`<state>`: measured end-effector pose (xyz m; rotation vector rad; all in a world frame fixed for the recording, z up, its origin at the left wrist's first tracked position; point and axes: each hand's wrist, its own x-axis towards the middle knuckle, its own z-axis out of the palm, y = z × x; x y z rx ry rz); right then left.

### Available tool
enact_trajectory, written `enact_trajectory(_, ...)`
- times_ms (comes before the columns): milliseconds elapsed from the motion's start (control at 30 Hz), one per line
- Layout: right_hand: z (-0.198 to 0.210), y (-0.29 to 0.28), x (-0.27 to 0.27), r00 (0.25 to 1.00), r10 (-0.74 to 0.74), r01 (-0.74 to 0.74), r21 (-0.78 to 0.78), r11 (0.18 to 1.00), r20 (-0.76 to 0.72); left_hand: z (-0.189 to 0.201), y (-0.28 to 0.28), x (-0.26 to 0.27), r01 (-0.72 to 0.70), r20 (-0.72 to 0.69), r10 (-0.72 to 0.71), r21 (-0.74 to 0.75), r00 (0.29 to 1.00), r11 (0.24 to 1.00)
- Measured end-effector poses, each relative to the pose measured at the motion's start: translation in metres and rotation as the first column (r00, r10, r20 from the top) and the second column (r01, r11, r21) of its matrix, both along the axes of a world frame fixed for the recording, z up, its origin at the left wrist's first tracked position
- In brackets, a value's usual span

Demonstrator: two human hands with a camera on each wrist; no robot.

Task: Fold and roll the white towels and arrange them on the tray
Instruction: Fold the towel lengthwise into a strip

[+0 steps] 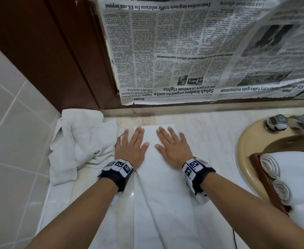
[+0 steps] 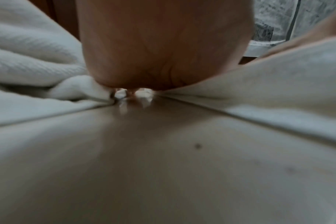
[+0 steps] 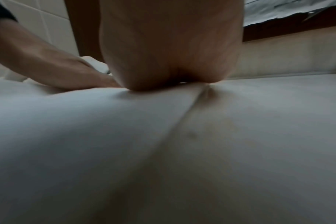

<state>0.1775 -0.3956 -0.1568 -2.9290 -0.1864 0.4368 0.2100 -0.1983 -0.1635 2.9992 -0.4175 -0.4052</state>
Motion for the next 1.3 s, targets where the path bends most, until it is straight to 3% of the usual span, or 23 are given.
enact_trajectory(200,0.009,-0.018,-0.033,0.969,-0.237,0.236,0.026,0.972,0.073,0.011,-0.001,-0.009,-0.043,-0.03,0.04,-0.107,0.999,0.993)
enact_trajectory(300,0.008,0.003,-0.072,0.982,-0.127,0.11,0.123,0.986,0.136,0.019,-0.005,-0.041,0.0,-0.015,-0.002,-0.136,1.0,0.991)
enact_trajectory(400,-0.003,0.021,-0.09,0.997,0.012,-0.017,0.063,0.998,0.076,0.015,-0.014,-0.073,0.077,-0.071,-0.085,-0.099,0.994,0.992)
enact_trajectory(500,-0.006,0.012,-0.088,0.999,0.028,-0.029,0.009,1.0,0.045,0.009,-0.007,-0.079,0.058,-0.089,-0.062,-0.048,0.994,0.997)
enact_trajectory(700,0.006,-0.009,-0.095,0.976,-0.218,0.217,0.057,0.975,0.01,0.019,0.008,-0.079,-0.015,-0.142,0.002,-0.091,0.99,0.996)
enact_trajectory(800,0.005,0.006,-0.126,0.987,-0.06,0.046,0.096,0.994,0.148,0.025,0.006,-0.096,0.007,-0.188,-0.023,-0.085,0.982,0.996)
enact_trajectory(900,-0.004,0.007,-0.148,0.996,0.043,-0.05,0.08,0.996,0.081,0.024,0.003,-0.106,0.046,-0.225,-0.052,-0.029,0.973,0.999)
enact_trajectory(1167,0.004,-0.03,-0.095,0.999,0.039,-0.04,-0.019,0.999,-0.015,0.022,-0.028,-0.056,0.063,-0.2,-0.066,-0.023,0.978,0.998)
enact_trajectory(1300,0.022,-0.032,-0.088,0.999,-0.034,0.034,0.072,0.997,-0.008,0.024,-0.037,-0.041,0.036,-0.197,-0.051,-0.081,0.979,0.996)
